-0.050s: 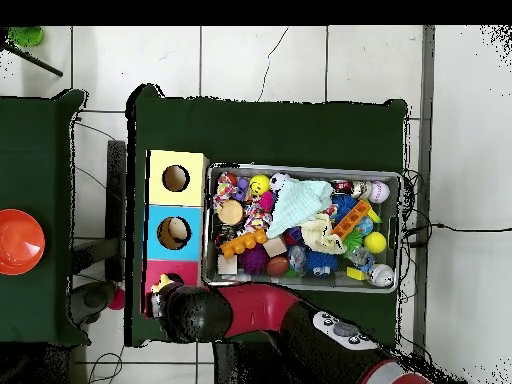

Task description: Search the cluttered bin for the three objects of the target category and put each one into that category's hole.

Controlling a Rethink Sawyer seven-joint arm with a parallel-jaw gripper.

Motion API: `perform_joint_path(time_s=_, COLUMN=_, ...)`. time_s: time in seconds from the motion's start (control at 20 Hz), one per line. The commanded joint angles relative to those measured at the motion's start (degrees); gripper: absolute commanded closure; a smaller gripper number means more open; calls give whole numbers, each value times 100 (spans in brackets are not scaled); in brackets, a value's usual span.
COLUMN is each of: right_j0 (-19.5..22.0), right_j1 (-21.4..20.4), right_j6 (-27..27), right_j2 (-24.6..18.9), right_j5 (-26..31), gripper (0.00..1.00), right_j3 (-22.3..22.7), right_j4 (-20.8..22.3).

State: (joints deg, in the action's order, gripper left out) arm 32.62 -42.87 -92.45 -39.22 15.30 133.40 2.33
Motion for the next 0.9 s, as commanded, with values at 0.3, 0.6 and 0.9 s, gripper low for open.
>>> perform_joint_path(time_s=0.3, right_j0=-210, right_j1=268, right_j6=-384, right_j2=659, right_j5=-225, gripper=100, right_j3=-764, right_j4=621)
perform_joint_path(time_s=0.6, right_j0=-270, right_j1=442, right_j6=-497, right_j2=767, right_j5=-356, gripper=100, right_j3=-825, right_j4=702)
perform_joint_path(time_s=0.9, right_j0=-531, right_j1=531, right_j6=-723, right_j2=1109, right_j5=-839, gripper=100, right_j3=-925, right_j4=769)
